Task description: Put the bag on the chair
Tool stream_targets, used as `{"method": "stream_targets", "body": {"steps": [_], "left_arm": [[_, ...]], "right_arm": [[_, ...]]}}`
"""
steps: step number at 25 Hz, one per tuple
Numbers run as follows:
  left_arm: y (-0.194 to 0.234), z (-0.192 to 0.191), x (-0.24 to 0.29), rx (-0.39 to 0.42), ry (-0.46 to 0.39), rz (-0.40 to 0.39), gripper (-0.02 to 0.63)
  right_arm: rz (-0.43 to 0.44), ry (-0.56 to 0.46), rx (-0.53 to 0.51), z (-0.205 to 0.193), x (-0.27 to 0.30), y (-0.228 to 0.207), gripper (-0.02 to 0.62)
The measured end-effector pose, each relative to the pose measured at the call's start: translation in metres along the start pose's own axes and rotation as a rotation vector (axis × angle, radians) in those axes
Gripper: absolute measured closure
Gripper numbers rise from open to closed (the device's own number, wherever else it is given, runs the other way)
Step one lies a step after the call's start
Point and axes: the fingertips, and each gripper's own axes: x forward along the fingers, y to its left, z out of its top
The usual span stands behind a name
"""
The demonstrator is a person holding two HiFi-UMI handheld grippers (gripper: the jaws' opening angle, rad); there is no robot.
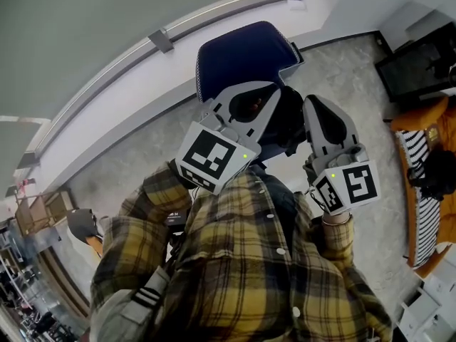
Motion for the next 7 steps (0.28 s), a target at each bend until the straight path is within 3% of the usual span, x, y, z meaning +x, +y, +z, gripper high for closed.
{"method": "stream_targets", "body": {"steps": [7], "left_arm": [[0.0013, -0.0014, 0.0025, -0.004, 0.009, 0.000, 0.588]], "right_arm": [[0.019, 0.013, 0.002, -0.0028, 0.0044, 0.0010, 0.578]]}}
